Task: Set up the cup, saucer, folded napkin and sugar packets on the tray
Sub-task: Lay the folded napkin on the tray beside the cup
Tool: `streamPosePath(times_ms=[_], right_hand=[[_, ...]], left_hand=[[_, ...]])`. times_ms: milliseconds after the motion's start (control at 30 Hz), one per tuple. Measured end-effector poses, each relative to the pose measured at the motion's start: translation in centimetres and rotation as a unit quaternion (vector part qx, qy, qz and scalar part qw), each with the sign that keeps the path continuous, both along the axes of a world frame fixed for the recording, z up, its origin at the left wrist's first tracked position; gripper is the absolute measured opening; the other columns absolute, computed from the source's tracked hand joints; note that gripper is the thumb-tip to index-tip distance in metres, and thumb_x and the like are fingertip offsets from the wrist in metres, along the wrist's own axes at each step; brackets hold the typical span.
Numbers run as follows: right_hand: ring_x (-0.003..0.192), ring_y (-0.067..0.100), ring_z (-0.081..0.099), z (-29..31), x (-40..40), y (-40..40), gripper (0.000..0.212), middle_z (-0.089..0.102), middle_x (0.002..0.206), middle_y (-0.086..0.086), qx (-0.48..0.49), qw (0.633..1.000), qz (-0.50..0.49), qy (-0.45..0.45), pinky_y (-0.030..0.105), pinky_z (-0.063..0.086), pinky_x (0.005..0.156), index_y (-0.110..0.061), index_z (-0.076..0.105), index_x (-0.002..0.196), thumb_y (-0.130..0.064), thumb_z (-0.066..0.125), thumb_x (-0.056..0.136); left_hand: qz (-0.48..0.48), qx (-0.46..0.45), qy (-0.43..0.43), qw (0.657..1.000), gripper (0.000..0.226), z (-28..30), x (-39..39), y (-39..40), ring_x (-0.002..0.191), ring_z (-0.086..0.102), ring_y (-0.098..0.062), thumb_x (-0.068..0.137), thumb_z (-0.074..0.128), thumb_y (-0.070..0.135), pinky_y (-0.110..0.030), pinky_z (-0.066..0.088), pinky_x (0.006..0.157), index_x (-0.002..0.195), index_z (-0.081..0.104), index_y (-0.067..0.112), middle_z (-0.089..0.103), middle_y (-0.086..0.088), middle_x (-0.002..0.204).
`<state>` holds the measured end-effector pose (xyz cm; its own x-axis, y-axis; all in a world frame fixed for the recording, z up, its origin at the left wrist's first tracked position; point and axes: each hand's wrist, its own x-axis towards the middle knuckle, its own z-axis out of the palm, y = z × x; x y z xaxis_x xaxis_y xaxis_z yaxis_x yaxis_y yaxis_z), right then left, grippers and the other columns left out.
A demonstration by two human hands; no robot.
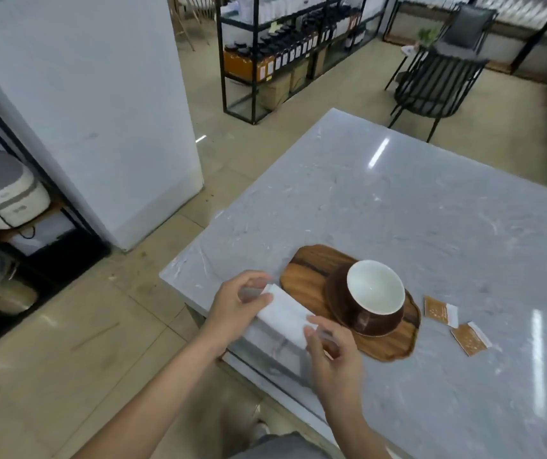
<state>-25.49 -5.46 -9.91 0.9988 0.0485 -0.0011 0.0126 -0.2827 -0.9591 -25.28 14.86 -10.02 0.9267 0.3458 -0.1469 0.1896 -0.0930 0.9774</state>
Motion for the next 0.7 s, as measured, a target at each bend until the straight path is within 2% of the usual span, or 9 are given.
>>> streamPosePath(times_ms=[67,133,233,300,433,533,600,633,700], right_hand=[[0.099,-0.011,0.062,0.3,0.4,0.7,0.03,0.069,0.106,-0.003,-0.015,1.0,-0.024,-0.008,0.002,0.049,0.073,-0.039,0.073,0.089,-0.01,0.078,0.087],[0.097,-0.012,0.062,0.4,0.9,1.4,0.024,0.068,0.108,0.001,-0.013,0.998,-0.054,0.007,0.003,0.051,0.073,-0.035,0.075,0.09,-0.011,0.077,0.089],[0.09,-0.01,0.066,0.3,1.1,2.6,0.015,0.067,0.109,0.005,-0.015,0.995,-0.102,0.005,0.002,0.05,0.069,-0.026,0.079,0.096,-0.013,0.077,0.089],[0.088,-0.005,0.067,-0.1,0.9,3.7,0.02,0.063,0.109,0.003,-0.024,0.99,-0.139,-0.007,0.001,0.049,0.07,-0.027,0.078,0.101,-0.015,0.081,0.086],[0.108,-0.01,0.06,-1.4,0.7,6.2,0.036,0.053,0.118,0.001,-0.073,0.976,-0.205,-0.018,0.002,0.051,0.082,-0.014,0.077,0.113,-0.017,0.087,0.079],[0.102,0.001,0.063,-2.4,0.9,7.8,0.041,0.051,0.122,0.004,-0.117,0.96,-0.253,-0.018,-0.002,0.046,0.082,-0.015,0.075,0.118,-0.018,0.088,0.079],[0.098,0.008,0.063,-2.9,1.3,8.9,0.043,0.051,0.123,0.003,-0.162,0.948,-0.275,-0.012,0.003,0.049,0.083,-0.017,0.074,0.122,-0.024,0.086,0.081],[0.097,0.008,0.063,-3.0,1.4,9.5,0.043,0.052,0.124,0.003,-0.191,0.94,-0.284,-0.001,0.011,0.053,0.084,-0.019,0.073,0.124,-0.029,0.084,0.083],[0.098,0.009,0.06,-3.2,1.5,10.5,0.044,0.053,0.126,0.002,-0.253,0.917,-0.307,0.024,0.024,0.059,0.08,-0.024,0.07,0.127,-0.04,0.078,0.087]], left_hand=[[-0.031,0.019,-0.015,0.999,0.019,-0.1,2.0,0.6,0.098,0.068,-0.002,0.087,0.076,0.019,-0.016,0.054,0.077,0.097,0.074,0.036,0.074,0.018,0.104],[-0.063,0.027,-0.02,0.997,0.011,-0.3,4.0,1.0,0.095,0.071,-0.007,0.086,0.077,0.022,-0.022,0.055,0.078,0.09,0.077,0.032,0.076,0.014,0.1],[-0.116,0.044,-0.021,0.992,0.012,-0.4,7.1,1.7,0.093,0.073,-0.003,0.084,0.079,0.026,-0.024,0.055,0.083,0.087,0.08,0.037,0.079,0.017,0.097],[-0.166,0.052,-0.024,0.985,0.016,-0.5,9.2,2.1,0.094,0.074,-0.002,0.084,0.078,0.025,-0.029,0.058,0.089,0.087,0.081,0.041,0.079,0.018,0.096],[-0.267,0.1,-0.028,0.958,0.028,-0.9,12.8,2.4,0.096,0.075,-0.014,0.087,0.077,0.016,-0.044,0.059,0.092,0.085,0.079,0.044,0.08,0.01,0.096],[-0.312,0.129,-0.059,0.94,0.016,-1.2,14.8,2.1,0.094,0.074,-0.007,0.087,0.076,0.013,-0.036,0.059,0.09,0.095,0.083,0.026,0.08,0.009,0.098],[-0.346,0.18,-0.105,0.915,0.015,-1.3,15.9,1.8,0.092,0.073,-0.007,0.089,0.074,0.014,-0.027,0.056,0.086,0.1,0.082,0.02,0.08,0.008,0.102],[-0.362,0.206,-0.131,0.9,0.016,-1.3,16.2,1.7,0.093,0.072,-0.008,0.09,0.073,0.014,-0.026,0.054,0.085,0.102,0.082,0.018,0.079,0.007,0.104],[-0.381,0.25,-0.187,0.87,0.017,-1.4,16.5,1.7,0.102,0.069,-0.012,0.091,0.072,0.012,-0.028,0.054,0.091,0.105,0.081,0.015,0.079,0.004,0.108]])
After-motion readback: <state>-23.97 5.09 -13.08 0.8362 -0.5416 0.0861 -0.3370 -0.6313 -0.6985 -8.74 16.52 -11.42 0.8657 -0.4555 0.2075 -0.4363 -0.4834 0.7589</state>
